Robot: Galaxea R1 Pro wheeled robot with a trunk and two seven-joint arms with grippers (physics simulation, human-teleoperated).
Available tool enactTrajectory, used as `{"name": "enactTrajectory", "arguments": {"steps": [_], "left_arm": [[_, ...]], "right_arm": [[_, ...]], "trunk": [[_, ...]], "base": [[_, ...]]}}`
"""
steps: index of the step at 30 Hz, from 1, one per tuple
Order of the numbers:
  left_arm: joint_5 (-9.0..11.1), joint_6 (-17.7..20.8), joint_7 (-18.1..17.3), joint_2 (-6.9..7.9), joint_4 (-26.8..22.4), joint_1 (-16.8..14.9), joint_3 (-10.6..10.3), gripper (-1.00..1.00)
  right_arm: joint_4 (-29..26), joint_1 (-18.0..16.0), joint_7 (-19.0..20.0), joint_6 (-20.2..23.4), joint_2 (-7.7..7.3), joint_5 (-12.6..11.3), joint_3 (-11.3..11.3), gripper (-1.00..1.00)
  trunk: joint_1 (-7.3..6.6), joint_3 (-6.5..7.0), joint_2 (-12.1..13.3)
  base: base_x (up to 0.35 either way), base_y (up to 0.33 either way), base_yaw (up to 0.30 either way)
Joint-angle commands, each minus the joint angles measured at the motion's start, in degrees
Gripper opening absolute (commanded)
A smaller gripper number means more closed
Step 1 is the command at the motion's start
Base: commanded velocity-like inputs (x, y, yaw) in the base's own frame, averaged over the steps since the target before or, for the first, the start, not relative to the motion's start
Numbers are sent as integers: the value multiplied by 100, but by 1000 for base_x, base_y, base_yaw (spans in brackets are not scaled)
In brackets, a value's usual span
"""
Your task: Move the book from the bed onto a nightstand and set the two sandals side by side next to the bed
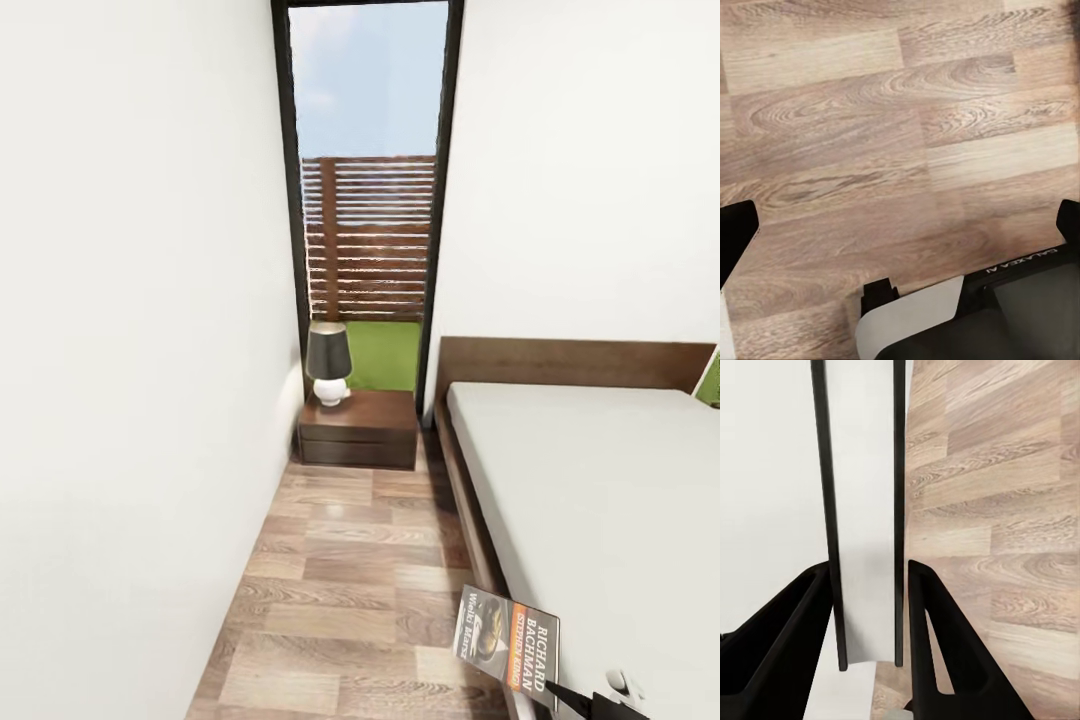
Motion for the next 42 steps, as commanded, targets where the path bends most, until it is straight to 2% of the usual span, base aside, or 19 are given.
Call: {"name": "enactTrajectory", "arguments": {"steps": [1, 13, 26, 42], "left_arm": [[-52, -18, -17, 2, 3, -3, 49, 100], [-52, -19, -17, 1, 3, -3, 49, 100], [-52, -18, -17, 2, 3, -1, 49, 100], [-52, -20, -17, 2, 3, 1, 49, 100]], "right_arm": [[0, -5, 17, 32, -1, -61, 20, -100], [-4, -5, 17, 32, -1, -62, 20, -100], [-3, -5, 17, 32, -1, -62, 20, -100], [3, -5, 20, 24, 4, -62, 11, -100]], "trunk": [[4, -8, -6], [4, -8, -6], [4, -8, -6], [4, -8, -6]], "base": [[330, 0, -36], [324, 0, -91], [54, 0, -90], [276, 0, 0]]}}
